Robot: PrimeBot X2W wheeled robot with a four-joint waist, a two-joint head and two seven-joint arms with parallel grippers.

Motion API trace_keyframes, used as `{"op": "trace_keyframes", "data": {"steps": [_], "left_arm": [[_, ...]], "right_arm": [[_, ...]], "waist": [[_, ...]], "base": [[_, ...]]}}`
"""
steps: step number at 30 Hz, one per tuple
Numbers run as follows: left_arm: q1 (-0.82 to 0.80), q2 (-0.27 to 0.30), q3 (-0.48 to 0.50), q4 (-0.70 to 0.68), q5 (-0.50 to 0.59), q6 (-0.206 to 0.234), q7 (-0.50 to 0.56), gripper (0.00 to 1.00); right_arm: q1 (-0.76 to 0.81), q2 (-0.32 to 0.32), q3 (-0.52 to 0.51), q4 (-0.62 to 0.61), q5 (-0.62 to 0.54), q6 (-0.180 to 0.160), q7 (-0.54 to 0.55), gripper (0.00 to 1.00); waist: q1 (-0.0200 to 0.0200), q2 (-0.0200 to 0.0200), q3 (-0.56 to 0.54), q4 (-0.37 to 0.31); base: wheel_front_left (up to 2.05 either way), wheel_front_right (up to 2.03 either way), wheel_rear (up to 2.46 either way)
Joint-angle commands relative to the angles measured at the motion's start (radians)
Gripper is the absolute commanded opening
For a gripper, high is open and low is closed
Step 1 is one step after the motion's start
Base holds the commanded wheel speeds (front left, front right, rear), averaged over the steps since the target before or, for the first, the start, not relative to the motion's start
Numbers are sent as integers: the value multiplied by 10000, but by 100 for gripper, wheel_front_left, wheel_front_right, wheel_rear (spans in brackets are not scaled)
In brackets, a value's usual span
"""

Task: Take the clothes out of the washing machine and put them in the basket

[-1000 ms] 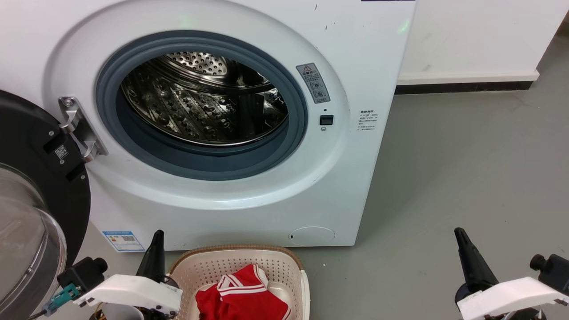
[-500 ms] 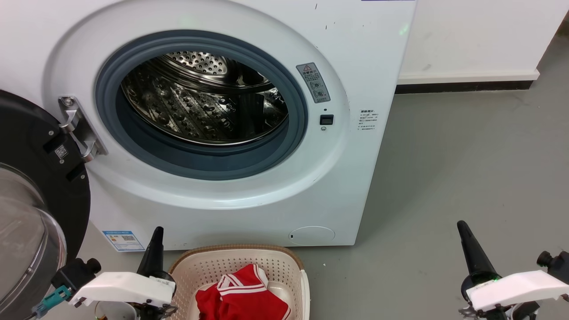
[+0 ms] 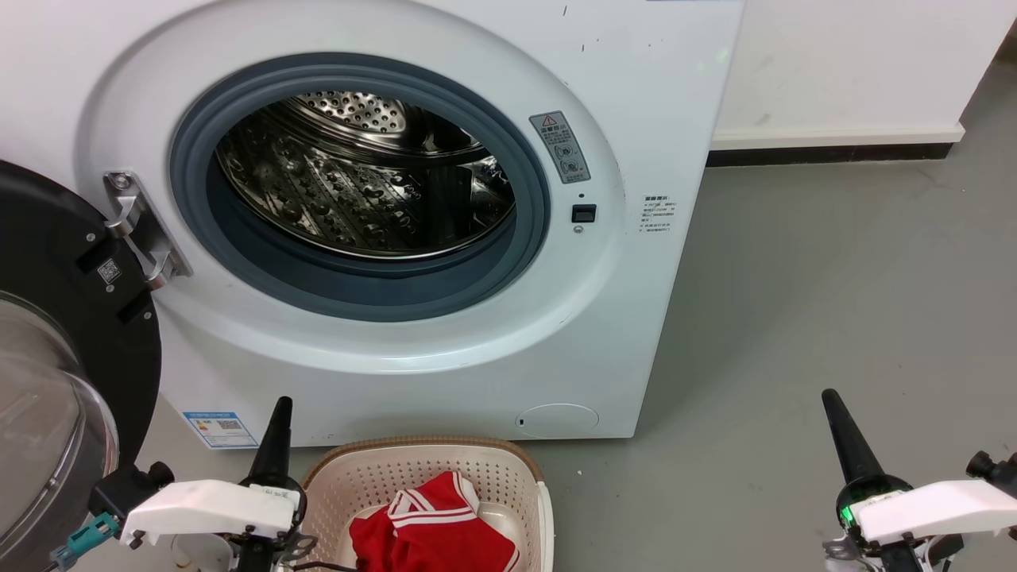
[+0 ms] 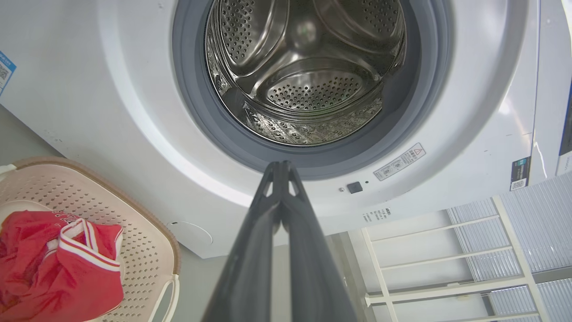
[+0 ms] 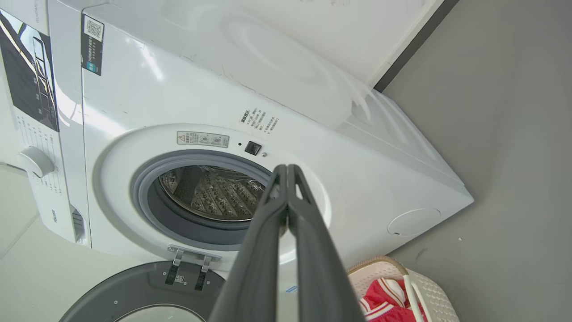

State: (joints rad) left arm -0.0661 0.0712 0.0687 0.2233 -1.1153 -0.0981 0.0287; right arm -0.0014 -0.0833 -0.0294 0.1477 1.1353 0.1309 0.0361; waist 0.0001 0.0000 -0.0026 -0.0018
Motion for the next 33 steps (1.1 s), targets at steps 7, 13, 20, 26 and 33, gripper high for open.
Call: {"op": "trace_keyframes", "data": {"steps": [7, 13, 20, 26, 33], "left_arm": [[-243, -27, 116, -6, -946, -99, 172, 0], [-289, -54, 171, 29, -1533, -146, 276, 0], [-330, -83, 228, 66, -2178, -178, 389, 0], [-325, -107, 260, 96, -2614, -205, 461, 0], [-377, -133, 312, 132, -3198, -252, 568, 0]], "right_arm": [[-418, -43, -92, 136, 991, 0, 80, 0], [-535, -36, -136, 260, 1595, -1, 133, 0], [-650, -24, -189, 381, 2261, -1, 184, 0], [-731, -14, -229, 477, 2706, -1, 234, 0], [-825, 3, -286, 605, 3303, -2, 286, 0]], "waist": [[0, 0, 8, 3], [0, 0, 14, 4], [0, 0, 21, 7], [0, 0, 26, 8], [0, 0, 33, 10]], "base": [[0, 0, 0], [0, 0, 0], [0, 0, 0], [0, 0, 0], [0, 0, 0]]}}
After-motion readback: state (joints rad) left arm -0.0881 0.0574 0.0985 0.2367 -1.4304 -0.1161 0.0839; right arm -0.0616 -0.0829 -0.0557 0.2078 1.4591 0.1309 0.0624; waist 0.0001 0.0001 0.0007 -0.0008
